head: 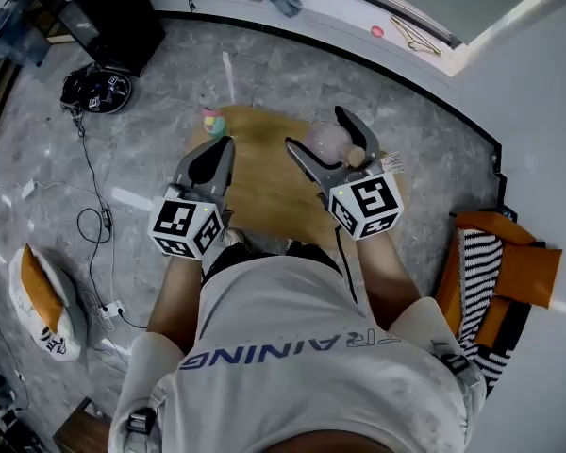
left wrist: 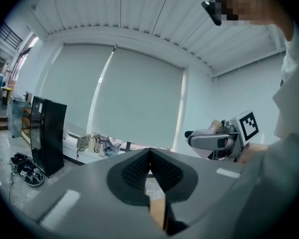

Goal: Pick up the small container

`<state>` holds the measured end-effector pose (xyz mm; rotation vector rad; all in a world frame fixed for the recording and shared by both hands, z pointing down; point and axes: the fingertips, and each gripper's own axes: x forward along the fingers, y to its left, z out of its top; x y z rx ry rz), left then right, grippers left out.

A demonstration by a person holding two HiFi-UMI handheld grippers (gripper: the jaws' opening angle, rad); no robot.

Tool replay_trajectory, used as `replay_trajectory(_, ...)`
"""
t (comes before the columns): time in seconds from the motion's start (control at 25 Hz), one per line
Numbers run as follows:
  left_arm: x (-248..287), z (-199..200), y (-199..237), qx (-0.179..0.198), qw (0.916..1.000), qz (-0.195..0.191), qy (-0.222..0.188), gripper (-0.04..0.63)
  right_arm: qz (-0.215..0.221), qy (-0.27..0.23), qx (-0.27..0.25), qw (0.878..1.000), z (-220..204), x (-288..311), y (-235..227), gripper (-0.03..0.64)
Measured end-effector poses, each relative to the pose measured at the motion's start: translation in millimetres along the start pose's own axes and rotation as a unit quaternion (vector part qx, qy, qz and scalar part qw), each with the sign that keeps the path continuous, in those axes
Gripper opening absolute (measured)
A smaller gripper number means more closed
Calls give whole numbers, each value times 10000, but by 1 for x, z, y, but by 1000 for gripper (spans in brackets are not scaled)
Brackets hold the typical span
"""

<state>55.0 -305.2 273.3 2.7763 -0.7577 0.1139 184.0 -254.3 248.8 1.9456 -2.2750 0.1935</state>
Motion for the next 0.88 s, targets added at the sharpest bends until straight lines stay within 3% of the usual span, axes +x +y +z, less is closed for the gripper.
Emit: replay_trajectory(0.88,6,2,1,32,10000,-24,9,3,-37,32,90,9999,-5,5,-4,434)
